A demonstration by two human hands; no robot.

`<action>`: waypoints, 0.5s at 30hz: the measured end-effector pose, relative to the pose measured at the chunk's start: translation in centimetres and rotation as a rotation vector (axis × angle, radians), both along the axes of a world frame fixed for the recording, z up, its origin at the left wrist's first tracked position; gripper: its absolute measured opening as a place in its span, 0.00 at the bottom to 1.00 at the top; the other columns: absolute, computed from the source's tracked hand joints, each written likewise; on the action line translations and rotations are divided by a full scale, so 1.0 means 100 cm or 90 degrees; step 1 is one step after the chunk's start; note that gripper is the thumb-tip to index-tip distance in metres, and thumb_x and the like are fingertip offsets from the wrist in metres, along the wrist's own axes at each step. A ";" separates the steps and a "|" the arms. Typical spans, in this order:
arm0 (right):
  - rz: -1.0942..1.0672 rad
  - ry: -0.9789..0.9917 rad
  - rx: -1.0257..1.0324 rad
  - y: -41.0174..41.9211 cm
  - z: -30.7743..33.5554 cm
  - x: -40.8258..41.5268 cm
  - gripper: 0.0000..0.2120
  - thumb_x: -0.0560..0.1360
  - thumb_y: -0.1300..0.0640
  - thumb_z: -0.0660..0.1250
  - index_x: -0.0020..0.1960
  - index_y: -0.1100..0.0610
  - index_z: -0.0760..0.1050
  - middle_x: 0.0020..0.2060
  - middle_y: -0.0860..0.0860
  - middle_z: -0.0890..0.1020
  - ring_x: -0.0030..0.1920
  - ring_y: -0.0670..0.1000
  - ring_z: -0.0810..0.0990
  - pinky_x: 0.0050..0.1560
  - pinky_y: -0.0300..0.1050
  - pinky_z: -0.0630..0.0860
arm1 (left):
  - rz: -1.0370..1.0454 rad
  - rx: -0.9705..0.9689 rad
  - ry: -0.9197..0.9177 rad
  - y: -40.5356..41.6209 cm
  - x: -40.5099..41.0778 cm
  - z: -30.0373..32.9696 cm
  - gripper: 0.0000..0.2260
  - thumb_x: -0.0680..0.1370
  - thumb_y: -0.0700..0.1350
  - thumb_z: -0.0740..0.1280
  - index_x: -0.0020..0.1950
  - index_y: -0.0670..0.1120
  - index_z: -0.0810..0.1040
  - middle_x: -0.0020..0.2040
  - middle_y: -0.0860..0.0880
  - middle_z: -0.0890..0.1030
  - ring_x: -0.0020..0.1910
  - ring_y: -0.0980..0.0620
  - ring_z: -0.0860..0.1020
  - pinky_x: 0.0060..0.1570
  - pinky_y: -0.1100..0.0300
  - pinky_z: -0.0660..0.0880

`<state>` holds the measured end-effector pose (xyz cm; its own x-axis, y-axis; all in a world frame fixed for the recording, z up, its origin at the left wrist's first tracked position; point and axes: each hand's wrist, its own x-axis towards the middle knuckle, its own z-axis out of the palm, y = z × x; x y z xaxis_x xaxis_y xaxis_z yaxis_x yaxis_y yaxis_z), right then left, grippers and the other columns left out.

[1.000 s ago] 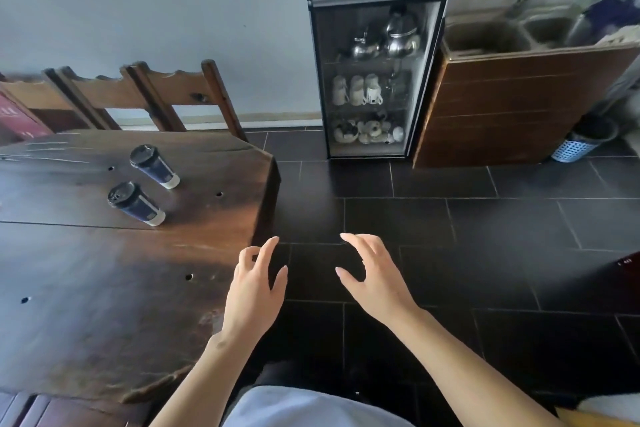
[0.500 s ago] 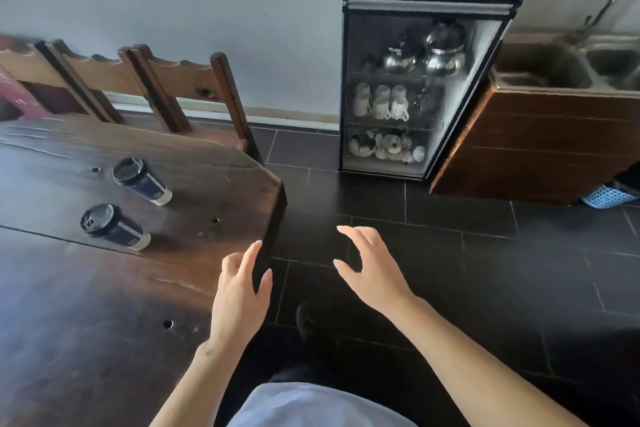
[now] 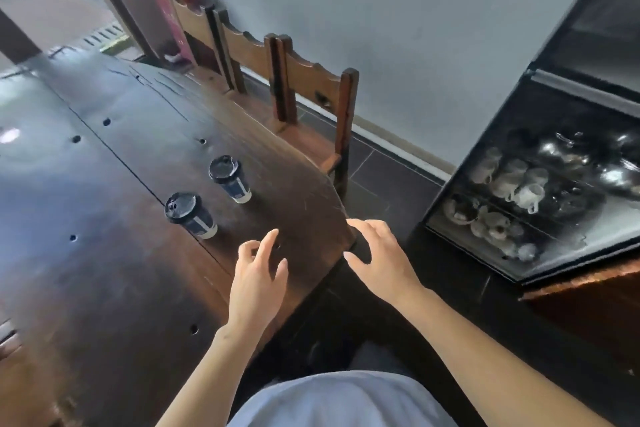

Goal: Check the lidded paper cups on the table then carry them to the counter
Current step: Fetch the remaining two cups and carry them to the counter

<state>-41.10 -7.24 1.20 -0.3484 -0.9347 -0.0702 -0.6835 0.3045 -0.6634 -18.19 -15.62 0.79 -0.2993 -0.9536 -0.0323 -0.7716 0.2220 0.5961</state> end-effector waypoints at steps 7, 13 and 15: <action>0.219 -0.040 -0.006 -0.074 -0.004 -0.046 0.27 0.79 0.49 0.70 0.76 0.43 0.66 0.69 0.46 0.70 0.68 0.48 0.73 0.67 0.44 0.75 | 0.215 0.016 -0.001 0.004 -0.028 -0.005 0.26 0.82 0.50 0.69 0.79 0.58 0.67 0.72 0.46 0.70 0.50 0.49 0.81 0.57 0.55 0.79; 0.346 -0.042 -0.018 -0.129 -0.002 -0.051 0.27 0.78 0.51 0.71 0.75 0.45 0.68 0.66 0.47 0.72 0.65 0.49 0.76 0.66 0.48 0.77 | 0.355 0.023 0.000 0.022 -0.029 -0.003 0.25 0.82 0.48 0.69 0.78 0.56 0.69 0.70 0.46 0.71 0.51 0.52 0.77 0.55 0.58 0.76; 0.388 -0.060 -0.038 -0.147 -0.003 -0.042 0.26 0.78 0.53 0.72 0.74 0.46 0.70 0.65 0.46 0.73 0.63 0.47 0.77 0.64 0.49 0.78 | 0.392 0.018 0.005 0.018 -0.023 -0.003 0.25 0.81 0.48 0.70 0.78 0.56 0.69 0.69 0.45 0.71 0.52 0.49 0.78 0.54 0.55 0.77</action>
<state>-45.33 -21.90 0.92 0.2548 -0.9669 -0.0165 -0.6603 -0.1615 -0.7335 -20.46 -13.80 0.46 0.3062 -0.9500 -0.0607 -0.7482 -0.2796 0.6017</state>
